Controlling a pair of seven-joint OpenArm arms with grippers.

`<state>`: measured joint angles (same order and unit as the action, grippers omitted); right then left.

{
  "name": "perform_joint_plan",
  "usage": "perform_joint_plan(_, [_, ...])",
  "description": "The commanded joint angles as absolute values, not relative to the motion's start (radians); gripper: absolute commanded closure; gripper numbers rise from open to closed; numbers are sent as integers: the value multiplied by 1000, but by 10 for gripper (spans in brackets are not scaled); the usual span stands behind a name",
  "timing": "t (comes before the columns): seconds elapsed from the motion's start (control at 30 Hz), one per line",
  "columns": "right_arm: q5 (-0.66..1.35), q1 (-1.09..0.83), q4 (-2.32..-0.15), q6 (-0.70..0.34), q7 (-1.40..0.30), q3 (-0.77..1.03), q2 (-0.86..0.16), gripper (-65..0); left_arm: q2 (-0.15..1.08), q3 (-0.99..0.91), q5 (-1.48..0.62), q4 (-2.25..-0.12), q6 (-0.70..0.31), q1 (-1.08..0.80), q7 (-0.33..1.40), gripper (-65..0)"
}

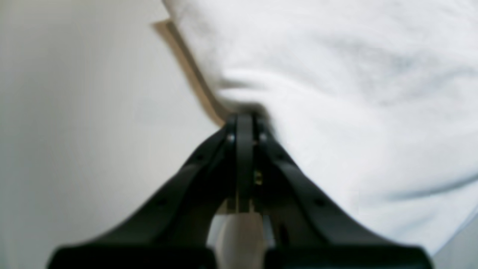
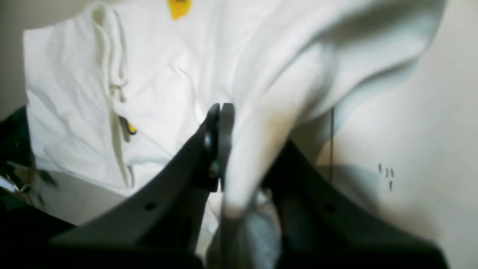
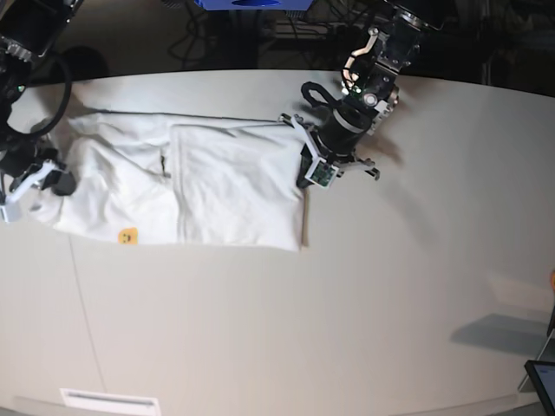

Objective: Fold the T-shirt properly

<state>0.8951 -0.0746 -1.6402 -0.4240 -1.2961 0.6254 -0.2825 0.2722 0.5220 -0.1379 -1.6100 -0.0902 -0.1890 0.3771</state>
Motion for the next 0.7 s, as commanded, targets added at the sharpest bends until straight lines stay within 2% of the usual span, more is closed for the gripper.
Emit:
perform_joint_plan(0.0, [920,-65,-1675,-414,-1276,628,-302,-4,275,544,-140,-1610,-111,-183,438,0])
perform_joint_plan(0.1, [920,-67,-1721,-355,-1277,628,-302,-4,275,582,-142,-1606,-111,-170,438,0])
perform_joint_plan(0.43, [920,-99,-1859,-255,-1277,628,-300,-3,231,608,-142,-1607,-111,-128,490,0])
perform_joint_plan(0.67, [918,-107,-1908,-217,-1277,628,-277,-3,220,705,-142,-1604,-111,-65,524,0])
